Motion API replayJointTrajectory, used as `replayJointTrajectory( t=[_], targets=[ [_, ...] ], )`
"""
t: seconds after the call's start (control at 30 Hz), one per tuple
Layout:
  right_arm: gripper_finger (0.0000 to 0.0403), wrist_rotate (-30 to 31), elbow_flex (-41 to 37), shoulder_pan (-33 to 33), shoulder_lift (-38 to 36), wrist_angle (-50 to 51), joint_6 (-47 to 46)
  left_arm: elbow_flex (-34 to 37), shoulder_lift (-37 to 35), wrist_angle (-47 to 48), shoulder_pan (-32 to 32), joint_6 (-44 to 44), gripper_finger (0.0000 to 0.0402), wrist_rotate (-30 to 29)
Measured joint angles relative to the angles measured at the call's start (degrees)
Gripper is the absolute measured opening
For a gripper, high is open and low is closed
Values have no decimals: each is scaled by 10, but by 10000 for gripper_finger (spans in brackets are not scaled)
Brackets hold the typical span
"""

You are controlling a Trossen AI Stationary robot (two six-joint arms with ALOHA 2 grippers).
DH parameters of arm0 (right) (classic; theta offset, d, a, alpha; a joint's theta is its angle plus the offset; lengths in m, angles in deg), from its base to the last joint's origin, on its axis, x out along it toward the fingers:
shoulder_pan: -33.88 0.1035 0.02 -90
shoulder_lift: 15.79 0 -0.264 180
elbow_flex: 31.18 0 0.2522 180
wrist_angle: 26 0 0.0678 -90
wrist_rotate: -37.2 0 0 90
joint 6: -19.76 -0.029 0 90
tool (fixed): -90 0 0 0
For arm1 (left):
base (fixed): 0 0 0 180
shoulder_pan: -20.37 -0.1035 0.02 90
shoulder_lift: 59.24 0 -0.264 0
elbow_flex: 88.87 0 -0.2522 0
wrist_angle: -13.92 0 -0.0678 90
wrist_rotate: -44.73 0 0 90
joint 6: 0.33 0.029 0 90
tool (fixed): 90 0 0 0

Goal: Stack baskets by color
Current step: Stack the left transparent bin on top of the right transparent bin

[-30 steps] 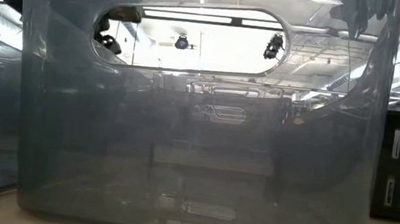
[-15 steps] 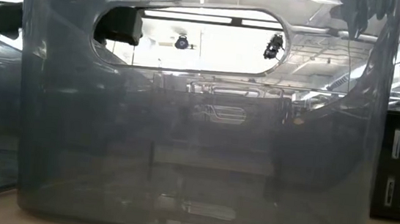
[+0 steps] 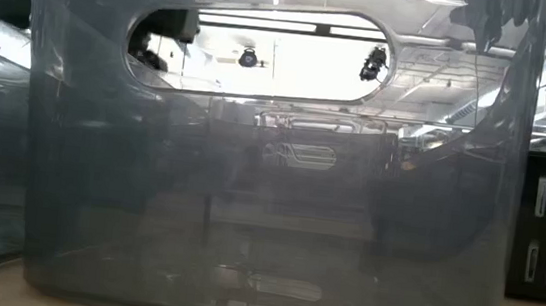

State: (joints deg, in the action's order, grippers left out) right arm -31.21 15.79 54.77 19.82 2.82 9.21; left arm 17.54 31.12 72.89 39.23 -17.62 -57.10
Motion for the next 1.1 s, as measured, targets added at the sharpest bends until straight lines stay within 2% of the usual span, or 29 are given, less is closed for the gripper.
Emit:
replayJointTrajectory(
  t=[0.3,0.5,0.97,1.1],
  targets=[
    [161,0,0,0,2,0,0,-81,0,121,0,0,5,-60],
    [161,0,0,0,15,1,-1,-115,0,150,-8,30,5,-122],
    [161,0,0,0,19,0,1,-212,-1,144,-80,176,6,-220],
    [161,0,0,0,19,0,1,-220,-2,79,-105,241,5,-225]
  ],
)
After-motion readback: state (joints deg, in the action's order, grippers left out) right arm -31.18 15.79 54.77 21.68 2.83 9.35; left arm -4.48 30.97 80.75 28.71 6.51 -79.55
